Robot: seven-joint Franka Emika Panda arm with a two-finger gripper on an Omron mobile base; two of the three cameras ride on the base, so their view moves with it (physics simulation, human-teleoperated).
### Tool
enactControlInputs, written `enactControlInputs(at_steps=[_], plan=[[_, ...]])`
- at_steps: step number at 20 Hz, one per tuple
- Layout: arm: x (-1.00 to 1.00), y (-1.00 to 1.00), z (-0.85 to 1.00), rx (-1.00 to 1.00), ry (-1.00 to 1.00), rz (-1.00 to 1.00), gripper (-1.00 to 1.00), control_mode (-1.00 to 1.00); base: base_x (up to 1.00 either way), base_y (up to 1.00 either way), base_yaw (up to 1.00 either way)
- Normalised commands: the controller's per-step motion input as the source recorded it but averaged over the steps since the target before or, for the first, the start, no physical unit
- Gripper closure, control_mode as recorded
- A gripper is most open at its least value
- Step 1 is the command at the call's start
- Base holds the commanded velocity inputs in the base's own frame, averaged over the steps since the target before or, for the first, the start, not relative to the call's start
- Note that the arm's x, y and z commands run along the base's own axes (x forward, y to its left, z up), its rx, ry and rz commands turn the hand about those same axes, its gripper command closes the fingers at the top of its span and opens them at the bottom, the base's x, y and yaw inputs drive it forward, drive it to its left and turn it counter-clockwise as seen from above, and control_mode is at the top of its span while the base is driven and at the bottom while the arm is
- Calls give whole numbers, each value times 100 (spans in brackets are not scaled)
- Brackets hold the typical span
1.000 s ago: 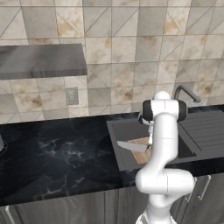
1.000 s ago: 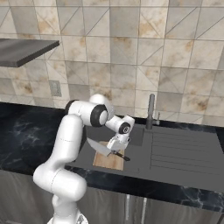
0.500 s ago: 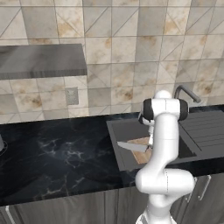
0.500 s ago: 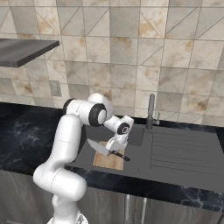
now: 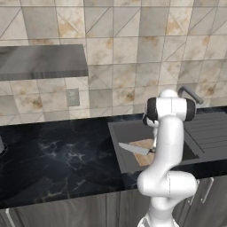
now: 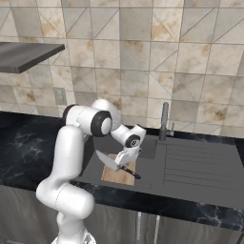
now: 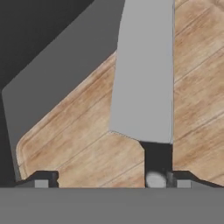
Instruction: Move the cutting board and knife to the sink. Then move spray from the cabinet to the counter.
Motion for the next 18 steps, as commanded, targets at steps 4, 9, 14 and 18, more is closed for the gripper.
enactControlInputs(at_steps=[4,9,14,18], plan=[[-23,2,35,0,-21,-1,-100,-100,0,0,0],[-32,7,42,0,-24,-7,-100,-100,0,0,0],[-34,8,45,-4,-13,-25,-100,-100,0,0,0],[-37,1,45,-6,-6,-34,-100,-100,0,0,0]])
